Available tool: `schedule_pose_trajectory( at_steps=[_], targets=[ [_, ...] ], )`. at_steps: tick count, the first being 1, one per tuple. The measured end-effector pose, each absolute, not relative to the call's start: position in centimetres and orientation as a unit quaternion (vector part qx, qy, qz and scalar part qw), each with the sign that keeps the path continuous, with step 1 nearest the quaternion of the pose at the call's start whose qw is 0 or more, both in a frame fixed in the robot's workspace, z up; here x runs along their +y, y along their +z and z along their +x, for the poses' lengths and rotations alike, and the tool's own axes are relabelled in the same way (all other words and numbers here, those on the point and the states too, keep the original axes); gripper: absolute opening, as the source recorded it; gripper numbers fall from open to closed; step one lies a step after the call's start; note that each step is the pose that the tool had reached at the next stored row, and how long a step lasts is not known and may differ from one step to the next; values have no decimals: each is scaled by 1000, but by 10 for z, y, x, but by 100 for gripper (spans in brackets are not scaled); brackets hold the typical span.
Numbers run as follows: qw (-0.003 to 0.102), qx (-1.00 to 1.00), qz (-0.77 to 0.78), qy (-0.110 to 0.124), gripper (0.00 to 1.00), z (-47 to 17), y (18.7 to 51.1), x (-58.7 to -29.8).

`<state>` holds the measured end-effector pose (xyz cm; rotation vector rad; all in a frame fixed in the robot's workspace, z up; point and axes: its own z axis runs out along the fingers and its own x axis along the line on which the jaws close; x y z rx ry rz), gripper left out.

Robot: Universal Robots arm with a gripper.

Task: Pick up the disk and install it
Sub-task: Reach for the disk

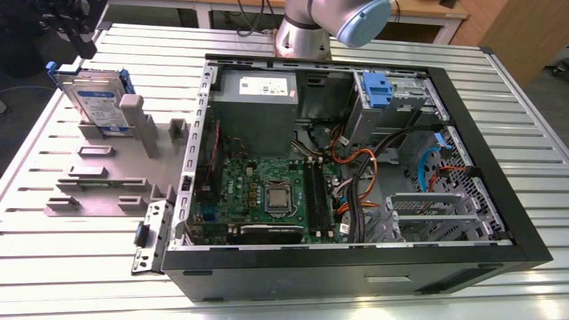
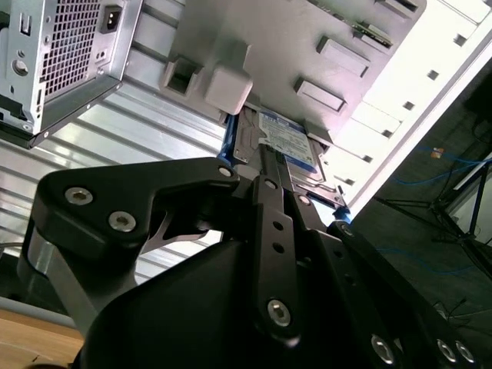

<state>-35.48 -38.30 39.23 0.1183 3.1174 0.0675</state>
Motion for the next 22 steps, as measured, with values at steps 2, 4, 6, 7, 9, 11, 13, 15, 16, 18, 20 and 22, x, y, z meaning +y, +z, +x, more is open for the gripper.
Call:
schedule_pose_trajectory(
  at_steps=[2, 4, 6, 7, 9, 11, 13, 15, 16, 18, 20, 22],
  targets=[
    [11, 999, 38, 22, 11, -356, 392, -383],
    [11, 999, 38, 22, 11, -358, 392, -383],
    [11, 999, 38, 22, 11, -358, 392, -383],
    [11, 999, 38, 22, 11, -358, 392, -383],
    [11, 999, 38, 22, 11, -359, 392, -383],
    [11, 999, 38, 22, 11, -359, 392, -383],
    [11, 999, 38, 22, 11, -359, 392, -383],
    [11, 999, 38, 22, 11, -359, 392, -383],
    [11, 999, 38, 22, 11, -359, 392, -383],
    [11, 999, 38, 22, 11, -359, 392, -383],
    [11, 999, 38, 22, 11, -361, 392, -383],
    [11, 999, 38, 22, 11, -363, 392, -382]
  ],
)
